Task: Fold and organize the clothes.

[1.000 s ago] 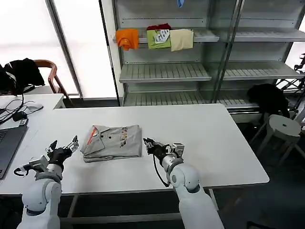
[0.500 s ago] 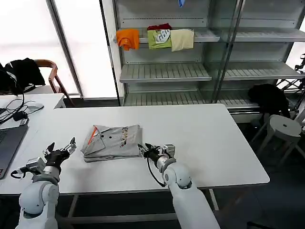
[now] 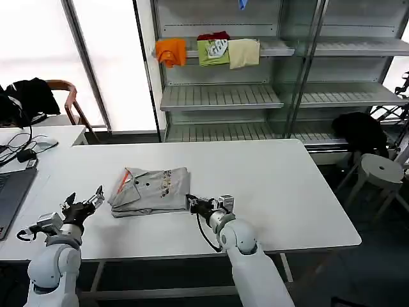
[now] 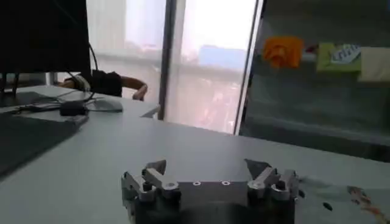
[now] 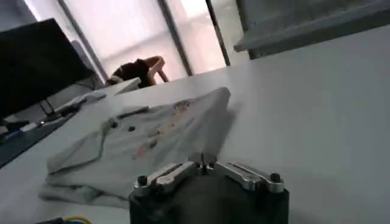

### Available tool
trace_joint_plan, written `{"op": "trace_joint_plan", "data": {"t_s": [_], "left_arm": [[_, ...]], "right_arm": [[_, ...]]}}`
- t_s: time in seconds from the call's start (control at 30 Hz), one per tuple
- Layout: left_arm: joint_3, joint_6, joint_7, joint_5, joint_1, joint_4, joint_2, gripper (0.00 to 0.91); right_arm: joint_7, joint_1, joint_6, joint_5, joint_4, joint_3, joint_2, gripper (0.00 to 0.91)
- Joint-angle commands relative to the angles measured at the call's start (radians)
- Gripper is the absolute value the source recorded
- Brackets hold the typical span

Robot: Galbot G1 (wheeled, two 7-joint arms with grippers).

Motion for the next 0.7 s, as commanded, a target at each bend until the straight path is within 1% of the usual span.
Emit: {"op": "trace_joint_plan", "data": {"t_s": [0.03, 0.07, 0.1, 0.2, 0.27, 0.37, 0.43, 0.5, 0.57, 0.63, 0.67, 0.7], "left_arm": [[-0.006, -0.009, 0.000, -0.014, 0.012, 0.001, 0.001, 0.907], [-0.006, -0.011, 0.000, -0.015, 0.014, 0.001, 0.001, 0.907], [-0.006, -0.011, 0.000, -0.015, 0.014, 0.001, 0.001, 0.907], [-0.005, -0.011, -0.001, -0.017, 0.012, 0.003, -0.001, 0.907], [-0.003, -0.010, -0.001, -0.018, 0.012, 0.003, -0.001, 0.907], [-0.003, -0.010, 0.000, -0.020, 0.012, 0.005, 0.000, 0.907], [-0.004, -0.011, 0.000, -0.022, 0.011, 0.008, 0.002, 0.907], [-0.005, -0.011, 0.000, -0.025, 0.011, 0.011, 0.002, 0.907], [-0.005, -0.011, 0.000, -0.027, 0.011, 0.012, 0.002, 0.907], [-0.004, -0.012, 0.000, -0.028, 0.011, 0.015, 0.002, 0.907], [-0.005, -0.012, 0.000, -0.030, 0.010, 0.016, 0.002, 0.907], [-0.004, -0.012, 0.000, -0.030, 0.010, 0.018, 0.003, 0.907]], "right_arm": [[-0.099, -0.020, 0.113, -0.023, 0.133, 0.022, 0.030, 0.907], [-0.103, -0.021, 0.126, -0.083, 0.132, 0.021, 0.025, 0.907], [-0.101, -0.021, 0.126, -0.118, 0.129, 0.019, 0.023, 0.907], [-0.086, -0.023, 0.087, -0.187, 0.108, 0.009, 0.025, 0.907], [-0.094, -0.024, 0.063, -0.241, 0.074, 0.006, 0.033, 0.907], [-0.103, -0.017, 0.044, -0.290, 0.026, -0.009, 0.043, 0.907], [-0.117, -0.005, 0.033, -0.341, -0.012, -0.016, 0.049, 0.907], [-0.113, 0.005, 0.010, -0.364, -0.037, -0.020, 0.049, 0.907], [-0.115, 0.015, 0.008, -0.401, -0.069, -0.019, 0.049, 0.907], [-0.114, 0.021, 0.008, -0.409, -0.082, -0.019, 0.049, 0.907], [-0.114, 0.023, 0.008, -0.408, -0.084, -0.021, 0.049, 0.685], [-0.113, 0.025, 0.008, -0.408, -0.087, -0.025, 0.049, 0.322]]}}
